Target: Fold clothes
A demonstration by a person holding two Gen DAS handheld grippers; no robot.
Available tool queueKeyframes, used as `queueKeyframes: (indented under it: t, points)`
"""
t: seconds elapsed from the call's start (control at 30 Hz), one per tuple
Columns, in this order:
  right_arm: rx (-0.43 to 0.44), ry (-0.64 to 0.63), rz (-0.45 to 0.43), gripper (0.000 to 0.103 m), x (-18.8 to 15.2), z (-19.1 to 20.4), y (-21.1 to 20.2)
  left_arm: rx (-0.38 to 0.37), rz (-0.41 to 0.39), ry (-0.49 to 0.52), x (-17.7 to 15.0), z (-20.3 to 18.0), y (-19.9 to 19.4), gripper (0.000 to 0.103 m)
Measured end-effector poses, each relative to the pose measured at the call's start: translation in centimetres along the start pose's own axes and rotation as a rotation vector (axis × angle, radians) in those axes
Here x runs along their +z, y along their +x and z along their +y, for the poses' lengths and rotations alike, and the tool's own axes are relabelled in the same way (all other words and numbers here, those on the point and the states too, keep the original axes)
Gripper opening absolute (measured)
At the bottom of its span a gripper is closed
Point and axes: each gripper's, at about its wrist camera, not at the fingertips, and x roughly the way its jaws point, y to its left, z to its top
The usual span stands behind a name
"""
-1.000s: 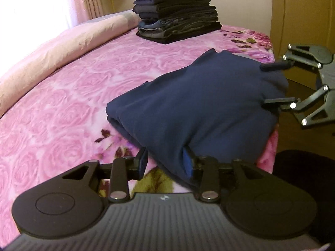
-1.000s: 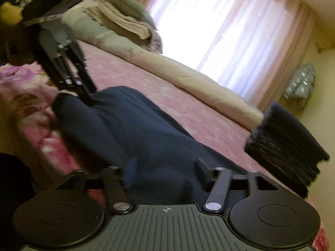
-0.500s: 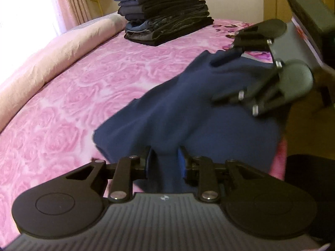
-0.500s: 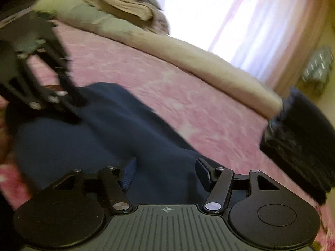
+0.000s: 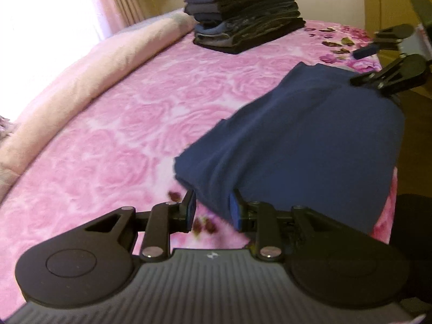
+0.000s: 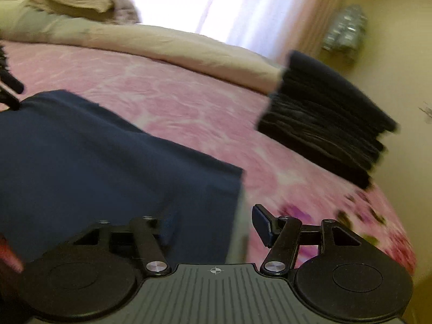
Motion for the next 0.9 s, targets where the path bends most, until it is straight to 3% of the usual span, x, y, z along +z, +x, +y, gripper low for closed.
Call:
queueKeyframes:
  t: [0.07,0.2,0.3,0.4,0.5,0.6,0.77,0.83,0.9]
  points:
    - [0.055,0.111,-0.043,0.060,-0.1,-0.1,-2.6,0.006,-0.021,0.009,0.3,-0.5,-1.5,0.024]
    - [0.228,0.356,-0.115,0.060,-0.5,1.8,-5.8,-0.086,-0.033,0.059,0.9,-4.0,-1.6,0.025]
    - [0.295,0.300,-0.074,0.060,-1.0,4.6,-5.2,-0.091,0.001,0.133,-0.1,-5.8,-0.5,0.025]
    - [0.235,0.270,-0.051,0.060,-3.2,3.4,-4.5,-0.048,0.028,0.087,-1.7,-3.9,-0.4,0.026]
    - [0.195,0.414,-0.012,0.061,-4.6,0.2,-5.3,0.024,0.058,0.067,-2.6,-2.1,-1.4,0.026]
    - [0.184,0.561,-0.027,0.061,-5.3,-0.8,-7.4,0.051,0.018,0.113,-2.7,-3.0,-3.4,0.025]
    - [0.405,0.998,-0.050,0.061,-8.2,0.0,-8.8,0.018,-0.091,0.376,-2.7,-9.3,-5.5,0.048]
    - [0.471,1.151,-0.048,0.086,-9.3,0.7,-8.4,0.006,-0.099,0.515,-3.2,-12.2,-5.1,0.054]
    - [0.513,1.273,-0.049,0.088,-9.9,1.0,-7.6,0.024,-0.082,0.563,-3.3,-12.9,-4.2,0.055]
